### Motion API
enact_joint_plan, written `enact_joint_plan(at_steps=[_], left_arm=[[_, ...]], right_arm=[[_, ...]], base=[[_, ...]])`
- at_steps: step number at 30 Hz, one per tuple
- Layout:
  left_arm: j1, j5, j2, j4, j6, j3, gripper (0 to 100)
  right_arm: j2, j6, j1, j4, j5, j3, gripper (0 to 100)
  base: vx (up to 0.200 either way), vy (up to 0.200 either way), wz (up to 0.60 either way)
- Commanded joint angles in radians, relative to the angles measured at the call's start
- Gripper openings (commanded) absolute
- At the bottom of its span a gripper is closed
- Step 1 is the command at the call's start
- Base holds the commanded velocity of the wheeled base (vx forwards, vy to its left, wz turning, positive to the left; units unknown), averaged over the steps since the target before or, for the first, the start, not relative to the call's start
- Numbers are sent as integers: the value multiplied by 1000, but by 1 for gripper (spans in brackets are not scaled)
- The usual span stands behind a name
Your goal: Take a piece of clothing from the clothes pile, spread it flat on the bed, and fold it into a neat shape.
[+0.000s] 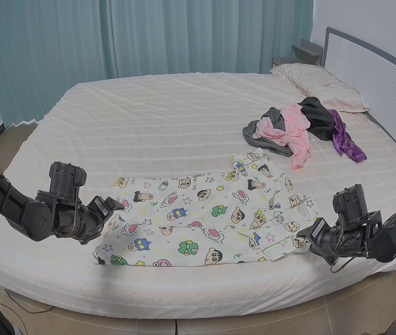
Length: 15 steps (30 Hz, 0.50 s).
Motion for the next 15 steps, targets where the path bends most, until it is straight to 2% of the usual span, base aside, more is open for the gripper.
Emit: enact_joint_plan(at_steps=[1, 9, 12, 15], left_arm=[[-3, 0, 2, -1, -1, 0, 100], [-33, 2, 2, -1, 7, 5, 100], [-47, 2, 2, -1, 1, 3, 100], [-49, 9, 2, -1, -7, 2, 100]], right_arm=[[-14, -2, 18, -1, -9, 50, 100], [-50, -71, 18, -11, -30, 28, 100], [-34, -114, 10, -14, -29, -35, 100], [-29, -114, -8, -12, -18, -74, 100]], base=[[0, 0, 0], [0, 0, 0], [0, 0, 0], [0, 0, 0]])
